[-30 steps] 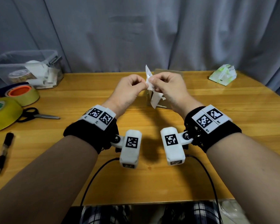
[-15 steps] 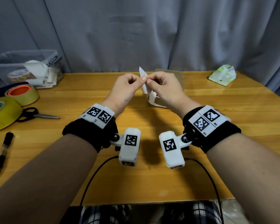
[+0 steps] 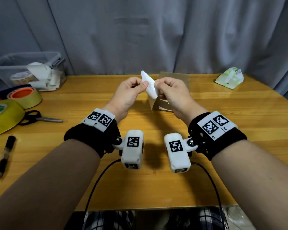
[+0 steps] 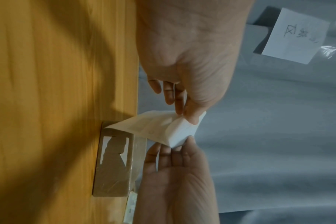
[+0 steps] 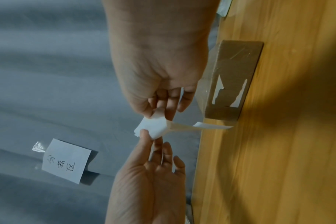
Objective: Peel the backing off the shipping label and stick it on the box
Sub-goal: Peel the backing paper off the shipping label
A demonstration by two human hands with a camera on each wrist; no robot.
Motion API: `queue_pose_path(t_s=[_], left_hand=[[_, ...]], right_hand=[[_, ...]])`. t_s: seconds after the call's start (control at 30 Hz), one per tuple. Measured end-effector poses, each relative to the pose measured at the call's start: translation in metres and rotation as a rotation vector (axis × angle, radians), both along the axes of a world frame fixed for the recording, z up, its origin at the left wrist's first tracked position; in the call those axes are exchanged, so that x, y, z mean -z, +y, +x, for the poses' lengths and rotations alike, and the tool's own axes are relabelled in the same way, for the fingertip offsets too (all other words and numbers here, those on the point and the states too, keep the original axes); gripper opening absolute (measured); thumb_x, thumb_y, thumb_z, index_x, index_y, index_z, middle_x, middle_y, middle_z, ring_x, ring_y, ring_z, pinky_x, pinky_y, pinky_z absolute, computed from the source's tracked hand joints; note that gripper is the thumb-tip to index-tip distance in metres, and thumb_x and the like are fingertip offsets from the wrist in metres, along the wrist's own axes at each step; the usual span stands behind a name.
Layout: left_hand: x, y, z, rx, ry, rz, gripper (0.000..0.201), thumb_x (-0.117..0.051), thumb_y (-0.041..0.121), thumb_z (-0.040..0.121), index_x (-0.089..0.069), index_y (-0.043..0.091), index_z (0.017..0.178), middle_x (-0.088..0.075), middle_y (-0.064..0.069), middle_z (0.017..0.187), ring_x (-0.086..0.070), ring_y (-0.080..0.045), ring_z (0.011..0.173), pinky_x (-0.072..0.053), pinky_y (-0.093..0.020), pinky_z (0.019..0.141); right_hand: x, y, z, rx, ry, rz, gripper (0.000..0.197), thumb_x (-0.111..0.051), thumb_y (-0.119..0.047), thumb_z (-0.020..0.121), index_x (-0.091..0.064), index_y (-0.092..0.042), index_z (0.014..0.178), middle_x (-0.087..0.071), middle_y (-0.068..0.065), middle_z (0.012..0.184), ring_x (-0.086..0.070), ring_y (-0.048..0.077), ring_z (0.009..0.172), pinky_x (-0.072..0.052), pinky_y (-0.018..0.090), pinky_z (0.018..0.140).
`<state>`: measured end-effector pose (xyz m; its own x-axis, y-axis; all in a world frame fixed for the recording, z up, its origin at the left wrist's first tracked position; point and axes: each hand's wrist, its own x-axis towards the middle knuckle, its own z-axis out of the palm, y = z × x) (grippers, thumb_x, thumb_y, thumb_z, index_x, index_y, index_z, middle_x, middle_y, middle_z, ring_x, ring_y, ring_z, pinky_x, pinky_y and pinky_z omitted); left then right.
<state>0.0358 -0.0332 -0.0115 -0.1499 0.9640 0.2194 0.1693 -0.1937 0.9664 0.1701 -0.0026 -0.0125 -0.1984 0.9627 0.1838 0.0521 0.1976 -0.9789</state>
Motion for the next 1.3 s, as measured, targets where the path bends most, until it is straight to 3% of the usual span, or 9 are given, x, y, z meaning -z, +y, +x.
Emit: queue_pose_path(t_s=[0.13, 0.2, 0.27, 0.4, 0.53, 0.7, 0.9, 1.07, 1.3], left_hand=[[-0.001, 0.000, 0.003, -0.019, 0.049, 0.035, 0.015, -0.057, 0.015, 0.089, -0.060, 0.007, 0.076, -0.054, -0.004, 0.078, -0.046, -0.013, 0.074, -0.038, -0.016, 0.070], [-0.003, 0.001, 0.004, -0.068, 0.142, 0.069, 0.017, -0.063, 0.018, 0.085, -0.065, 0.003, 0.078, -0.055, -0.007, 0.084, -0.047, -0.010, 0.072, -0.037, -0.014, 0.068], [-0.006, 0.003, 0.004, -0.089, 0.225, 0.080, 0.016, -0.067, 0.021, 0.082, -0.065, 0.017, 0.067, -0.053, -0.001, 0.088, -0.049, -0.005, 0.074, -0.038, -0.011, 0.069], [-0.008, 0.005, 0.005, -0.136, 0.296, 0.069, 0.020, -0.069, 0.035, 0.076, -0.061, 0.034, 0.057, -0.052, 0.004, 0.094, -0.055, -0.018, 0.103, -0.042, -0.031, 0.092], [-0.008, 0.003, 0.008, -0.083, 0.169, 0.037, 0.022, -0.067, 0.025, 0.081, -0.059, 0.027, 0.061, -0.051, -0.003, 0.092, -0.051, -0.013, 0.087, -0.040, -0.023, 0.079], [-0.008, 0.001, 0.010, -0.055, 0.032, -0.021, 0.025, -0.062, 0.013, 0.085, -0.052, 0.016, 0.062, -0.052, 0.001, 0.071, -0.047, -0.009, 0.072, -0.038, -0.019, 0.071], [-0.006, -0.001, 0.009, -0.090, -0.054, -0.119, 0.026, -0.060, 0.015, 0.085, -0.052, 0.018, 0.060, -0.052, 0.007, 0.065, -0.046, -0.006, 0.070, -0.035, -0.020, 0.068], [-0.016, -0.001, 0.012, -0.103, -0.069, -0.161, 0.016, -0.058, 0.020, 0.086, -0.060, 0.020, 0.070, -0.057, 0.010, 0.073, -0.049, 0.000, 0.072, -0.035, -0.019, 0.065], [-0.012, 0.003, 0.010, -0.109, -0.052, -0.068, 0.021, -0.060, 0.027, 0.087, -0.051, 0.009, 0.080, -0.049, -0.010, 0.083, -0.043, -0.018, 0.080, -0.035, -0.027, 0.072]], right_hand=[[-0.006, -0.001, -0.001, -0.028, 0.011, -0.056, 0.022, -0.052, -0.012, 0.085, -0.067, -0.017, 0.072, -0.062, -0.006, 0.060, -0.053, 0.017, 0.069, -0.044, 0.031, 0.070], [-0.010, -0.001, -0.001, -0.064, 0.045, -0.091, 0.023, -0.052, -0.025, 0.087, -0.070, -0.018, 0.072, -0.064, -0.001, 0.068, -0.057, 0.018, 0.071, -0.044, 0.032, 0.070], [-0.012, -0.002, 0.000, -0.076, 0.024, -0.031, 0.034, -0.055, -0.032, 0.090, -0.068, -0.020, 0.062, -0.062, -0.008, 0.059, -0.056, 0.011, 0.062, -0.045, 0.028, 0.066], [-0.012, -0.003, -0.001, -0.015, 0.033, 0.067, 0.029, -0.059, -0.011, 0.090, -0.064, -0.014, 0.062, -0.060, -0.013, 0.048, -0.054, -0.002, 0.049, -0.046, 0.015, 0.054], [-0.015, -0.005, 0.000, 0.011, 0.104, 0.023, 0.023, -0.058, -0.006, 0.089, -0.062, -0.008, 0.067, -0.057, -0.013, 0.043, -0.051, -0.006, 0.040, -0.040, 0.007, 0.044], [-0.015, -0.003, 0.000, 0.086, 0.063, -0.023, 0.020, -0.061, -0.012, 0.088, -0.064, -0.013, 0.068, -0.059, -0.002, 0.066, -0.053, -0.003, 0.048, -0.043, 0.009, 0.045], [-0.010, 0.001, 0.000, 0.134, 0.030, -0.012, 0.025, -0.060, -0.016, 0.089, -0.061, -0.017, 0.063, -0.058, -0.002, 0.068, -0.052, 0.014, 0.065, -0.046, 0.025, 0.061], [-0.012, -0.002, -0.002, 0.019, -0.104, 0.133, 0.027, -0.056, -0.011, 0.091, -0.061, -0.021, 0.067, -0.058, -0.004, 0.066, -0.050, 0.005, 0.061, -0.042, 0.014, 0.057], [-0.015, 0.002, -0.001, 0.053, -0.098, 0.125, 0.025, -0.057, -0.012, 0.090, -0.059, -0.018, 0.066, -0.056, -0.003, 0.066, -0.049, 0.009, 0.062, -0.042, 0.021, 0.060]])
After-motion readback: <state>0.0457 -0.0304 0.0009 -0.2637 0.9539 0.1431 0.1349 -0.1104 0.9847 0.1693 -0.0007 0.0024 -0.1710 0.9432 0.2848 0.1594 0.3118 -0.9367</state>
